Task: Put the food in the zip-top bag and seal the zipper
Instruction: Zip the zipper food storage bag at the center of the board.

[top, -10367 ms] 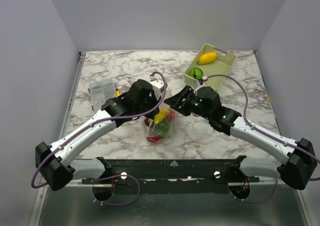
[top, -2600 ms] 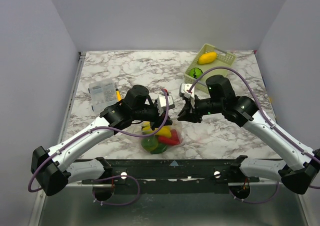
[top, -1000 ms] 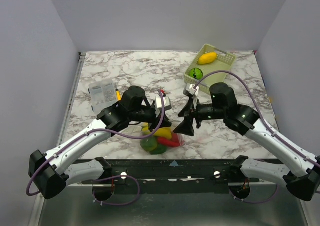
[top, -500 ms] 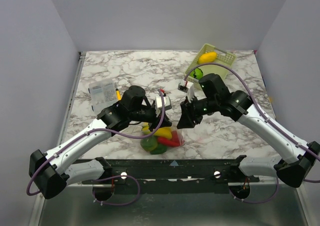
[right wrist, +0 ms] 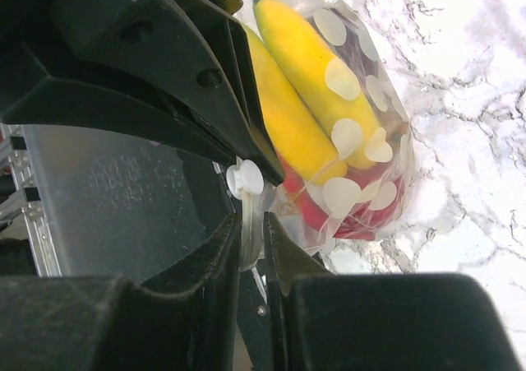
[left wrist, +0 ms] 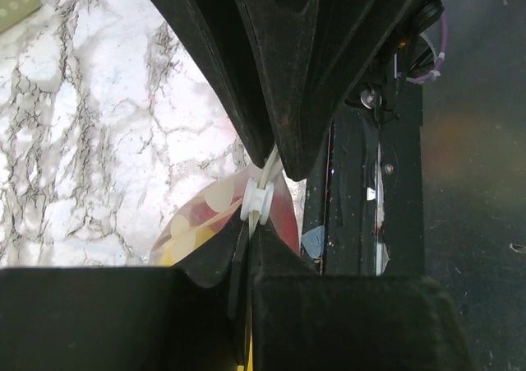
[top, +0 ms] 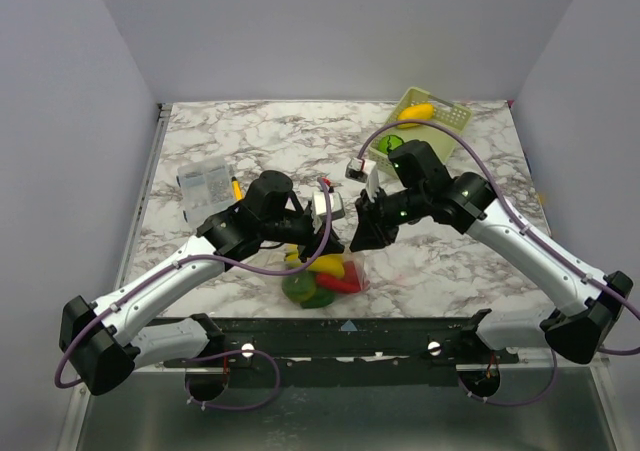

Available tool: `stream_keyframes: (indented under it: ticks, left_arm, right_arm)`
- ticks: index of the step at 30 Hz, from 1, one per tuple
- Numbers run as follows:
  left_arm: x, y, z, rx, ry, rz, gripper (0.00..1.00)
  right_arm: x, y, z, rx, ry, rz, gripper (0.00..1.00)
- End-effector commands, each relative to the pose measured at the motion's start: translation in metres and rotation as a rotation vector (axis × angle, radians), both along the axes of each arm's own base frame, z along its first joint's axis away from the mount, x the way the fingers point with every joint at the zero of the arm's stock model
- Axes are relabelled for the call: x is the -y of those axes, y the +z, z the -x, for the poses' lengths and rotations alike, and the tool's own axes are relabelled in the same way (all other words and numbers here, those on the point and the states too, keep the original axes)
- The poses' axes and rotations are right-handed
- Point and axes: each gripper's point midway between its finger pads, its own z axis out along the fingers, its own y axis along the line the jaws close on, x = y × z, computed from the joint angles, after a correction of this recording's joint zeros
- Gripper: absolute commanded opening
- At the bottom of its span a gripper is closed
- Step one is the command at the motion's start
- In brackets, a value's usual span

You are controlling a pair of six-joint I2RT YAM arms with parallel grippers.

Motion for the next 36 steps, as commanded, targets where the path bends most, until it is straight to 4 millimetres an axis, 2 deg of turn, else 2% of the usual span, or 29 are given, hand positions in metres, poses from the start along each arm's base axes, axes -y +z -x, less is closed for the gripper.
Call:
stream_keyframes:
  ticks: [1, 7, 11, 15, 17, 22, 24, 31, 33, 36]
  left_arm:
    - [0.004, 0.017, 0.001, 0.028, -0.031, 0.043, 0.0]
    - [0.005, 0.016, 0.0, 0.025, -0.032, 0.041, 0.0]
    - [0.005, 0.016, 0.0, 0.022, -0.034, 0.04, 0.0]
    - [0.004, 0.019, 0.0, 0.024, -0.027, 0.044, 0.0]
    - [0.003, 0.02, 0.0, 0.026, -0.022, 0.048, 0.13]
    - [0.006, 0.028, 0.006, -0.004, -0.045, 0.099, 0.5]
    - [0.008, 0.032, 0.007, -0.014, -0.051, 0.115, 0.55]
    - [0.009, 0.035, -0.004, -0.006, -0.014, 0.132, 0.53]
    - [0.011, 0.038, -0.003, -0.001, -0.029, 0.145, 0.46]
    - [0.013, 0.04, 0.003, -0.011, -0.07, 0.157, 0.26]
  right_arm:
    - [-0.005, 0.008, 0.007, 0.013, 0.072, -0.028, 0.19]
    - [-0.008, -0.003, 0.007, -0.004, 0.088, -0.002, 0.14]
    - [-0.009, -0.006, 0.005, -0.002, 0.075, 0.005, 0.0]
    - [-0.008, -0.011, -0.003, 0.021, 0.027, 0.026, 0.0]
    - [-0.006, -0.012, -0.008, 0.059, 0.004, 0.032, 0.0]
    - [-0.009, -0.006, -0.005, 0.097, 0.018, -0.025, 0.0]
    - [-0.008, -0.006, -0.004, 0.097, 0.021, -0.023, 0.0]
    - [-0.007, -0.002, 0.001, 0.101, 0.044, -0.039, 0.0]
    - [-0.007, -0.003, 0.001, 0.105, 0.044, -0.036, 0.0]
    - [-0.006, -0.002, 0.0, 0.105, 0.035, -0.036, 0.0]
